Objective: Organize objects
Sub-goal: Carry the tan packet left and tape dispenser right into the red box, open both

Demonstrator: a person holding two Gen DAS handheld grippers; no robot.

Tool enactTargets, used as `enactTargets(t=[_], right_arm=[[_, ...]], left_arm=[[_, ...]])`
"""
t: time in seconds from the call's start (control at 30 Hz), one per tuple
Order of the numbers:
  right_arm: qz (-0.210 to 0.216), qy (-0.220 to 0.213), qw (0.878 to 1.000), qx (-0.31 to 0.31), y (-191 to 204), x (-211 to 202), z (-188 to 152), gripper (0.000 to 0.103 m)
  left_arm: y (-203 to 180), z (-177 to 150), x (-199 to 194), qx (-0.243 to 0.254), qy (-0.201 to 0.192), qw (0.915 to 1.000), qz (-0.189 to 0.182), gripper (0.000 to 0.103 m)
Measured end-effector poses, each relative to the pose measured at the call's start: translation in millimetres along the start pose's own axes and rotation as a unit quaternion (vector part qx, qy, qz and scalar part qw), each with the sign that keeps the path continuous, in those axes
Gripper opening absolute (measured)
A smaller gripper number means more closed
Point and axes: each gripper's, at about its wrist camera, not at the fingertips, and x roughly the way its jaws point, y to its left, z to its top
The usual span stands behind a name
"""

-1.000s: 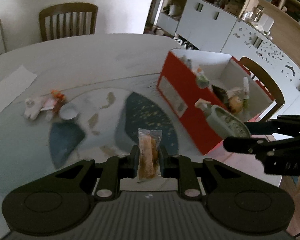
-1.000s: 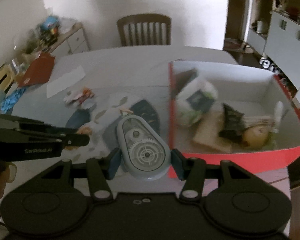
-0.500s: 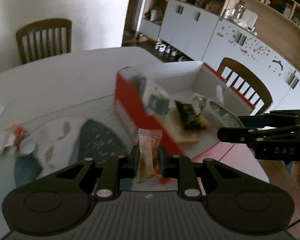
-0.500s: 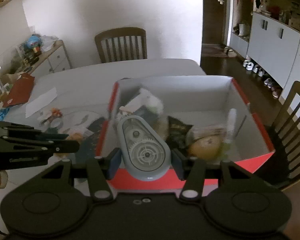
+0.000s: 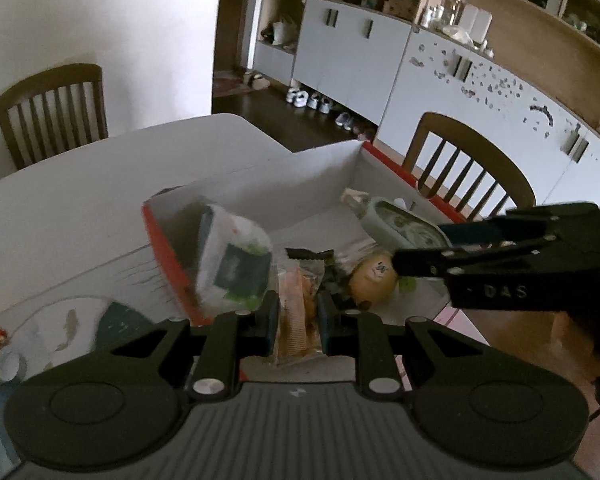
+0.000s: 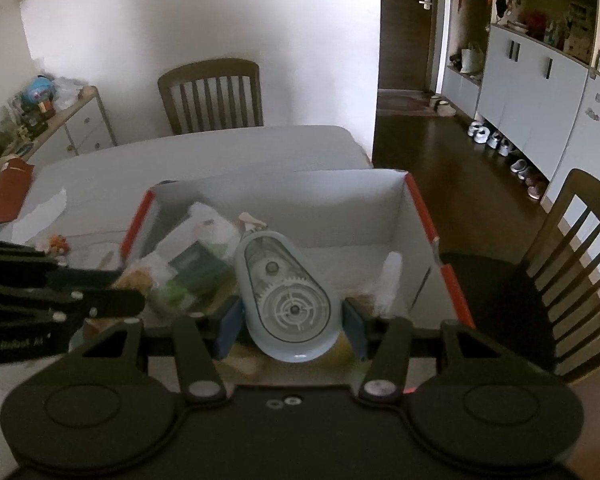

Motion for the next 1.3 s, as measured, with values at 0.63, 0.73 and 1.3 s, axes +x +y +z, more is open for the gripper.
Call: enactTargets(t=[0.63,0.73,1.3], right_arm=[[-0.047,0.066,0.996,-0.020,-25.1,89.4,13.0,0.054],[-0.054,0.076,0.995,-0.025,-25.1,99.4,12.3,0.054],[-0.045,0.102,0.993,-0.029,-30.6,106.8,9.8,0.054]], left_arm=[[-17.7,11.3,81.5,0.015,0.071,0.9953,0.064,0.019],[-16.3,12.6,91.5,0.013,0.086,0.9935,0.072,0.019],[-10.9,6.4,116.3,-0.006,0.138,0.9875,0.076,0.019]])
